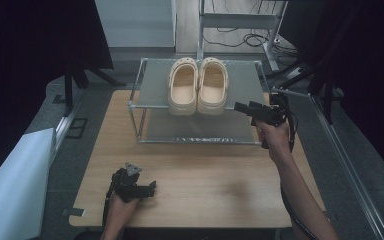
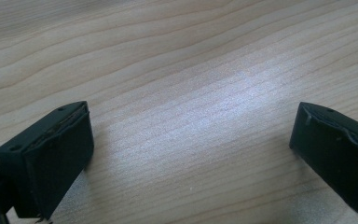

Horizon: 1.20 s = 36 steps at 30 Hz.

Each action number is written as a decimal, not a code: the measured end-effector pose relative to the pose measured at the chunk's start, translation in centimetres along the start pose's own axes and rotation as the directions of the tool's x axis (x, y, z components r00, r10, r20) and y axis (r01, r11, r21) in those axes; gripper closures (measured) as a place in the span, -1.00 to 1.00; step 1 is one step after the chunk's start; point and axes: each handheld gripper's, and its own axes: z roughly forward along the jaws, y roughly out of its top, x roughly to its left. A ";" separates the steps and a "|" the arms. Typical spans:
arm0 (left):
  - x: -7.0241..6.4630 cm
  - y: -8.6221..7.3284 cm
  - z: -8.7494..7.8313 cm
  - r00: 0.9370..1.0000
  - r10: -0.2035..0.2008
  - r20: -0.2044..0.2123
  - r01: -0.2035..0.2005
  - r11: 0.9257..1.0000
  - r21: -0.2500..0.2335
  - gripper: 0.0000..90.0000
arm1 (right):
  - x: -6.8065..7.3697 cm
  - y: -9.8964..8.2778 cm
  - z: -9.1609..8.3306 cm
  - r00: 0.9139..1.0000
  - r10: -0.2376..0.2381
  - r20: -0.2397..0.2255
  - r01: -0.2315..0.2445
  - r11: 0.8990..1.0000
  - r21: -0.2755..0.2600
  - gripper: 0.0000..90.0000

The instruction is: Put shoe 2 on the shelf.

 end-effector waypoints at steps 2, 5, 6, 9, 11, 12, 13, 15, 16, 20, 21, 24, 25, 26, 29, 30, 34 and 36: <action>0.0 0.0 0.0 1.000 0.000 -0.001 0.000 1.000 0.001 -1.00 | 0.0 -0.3 -0.4 1.000 0.009 -0.010 -0.009 1.000 -0.003 -0.65; 0.0 0.0 0.0 1.000 0.000 0.000 0.000 1.000 0.001 -1.00 | -0.3 -1.0 -1.2 1.000 0.025 -0.017 -0.025 1.000 -0.013 -0.66; 0.0 0.0 0.0 1.000 0.000 -0.001 0.000 1.000 0.001 -1.00 | -0.4 -1.3 -1.4 0.999 0.028 -0.021 -0.028 1.000 -0.013 -0.66; -0.1 0.0 0.0 1.000 0.000 -0.001 0.000 1.000 -0.001 -1.00 | -0.8 -2.1 -2.1 0.999 0.047 -0.023 -0.047 0.999 -0.020 -0.66; -0.1 0.0 0.0 1.000 0.000 -0.001 0.000 1.000 0.000 -1.00 | -1.2 -2.6 -2.4 0.998 0.059 -0.028 -0.059 0.998 -0.027 -0.66; -0.1 0.0 0.0 1.000 0.000 -0.001 0.000 1.000 -0.001 -1.00 | -1.4 -3.0 -2.7 0.997 0.068 -0.030 -0.069 0.997 -0.023 -0.66; -0.1 0.0 0.0 1.000 0.000 -0.001 0.000 1.000 -0.001 -1.00 | -1.6 -3.3 -2.8 0.997 0.067 -0.030 -0.067 0.998 -0.019 -0.66; -0.1 0.0 0.0 1.000 0.000 -0.001 0.000 1.000 0.000 -1.00 | -1.9 -4.0 -3.2 0.997 0.070 -0.032 -0.070 0.997 -0.010 -0.66; -0.1 0.0 0.0 1.000 0.000 -0.001 0.000 1.000 -0.001 -1.00 | -2.1 -4.3 -3.4 0.997 0.069 -0.032 -0.069 0.998 -0.007 -0.66; -0.1 0.0 0.0 1.000 0.002 -0.001 -0.002 1.000 0.000 -1.00 | -2.7 -5.7 -4.1 0.996 0.077 -0.035 -0.077 0.997 -0.003 -0.66; -0.1 0.0 0.0 1.000 0.002 -0.001 -0.002 1.000 0.000 -1.00 | -2.8 -6.1 -4.3 0.996 0.078 -0.036 -0.078 0.997 0.002 -0.66; -0.1 0.0 0.0 1.000 0.001 -0.002 -0.001 1.000 0.000 -1.00 | -3.2 -7.0 -4.7 0.996 0.081 -0.029 -0.081 0.997 0.006 -0.66; -0.1 0.0 0.0 1.000 -0.001 -0.001 0.001 1.000 0.000 -1.00 | -3.4 -7.4 -4.9 0.996 0.080 -0.026 -0.079 0.997 0.007 -0.66; -0.1 0.0 0.0 1.000 -0.001 -0.001 0.001 1.000 0.000 -1.00 | -3.5 -7.8 -5.0 0.996 0.083 -0.026 -0.083 0.997 0.007 -0.66; -0.1 0.0 0.0 1.000 0.001 -0.001 -0.001 1.000 0.002 -1.00 | -3.9 -9.0 -5.2 0.997 0.081 -0.016 -0.080 0.997 0.011 -0.66; -0.1 0.0 0.0 1.000 0.000 -0.001 0.000 1.000 0.000 -1.00 | -4.0 -9.5 -5.3 0.997 0.083 -0.011 -0.082 0.996 0.015 -0.66; -0.1 0.0 0.0 1.000 0.000 -0.002 0.000 1.000 0.001 -1.00 | -4.5 -11.3 -5.3 0.997 0.074 0.004 -0.074 0.997 0.031 -0.66; -0.1 0.0 0.0 1.000 -0.001 -0.002 0.001 1.000 0.001 -1.00 | -4.7 -12.4 -5.2 0.998 0.051 0.024 -0.052 0.998 0.039 -0.66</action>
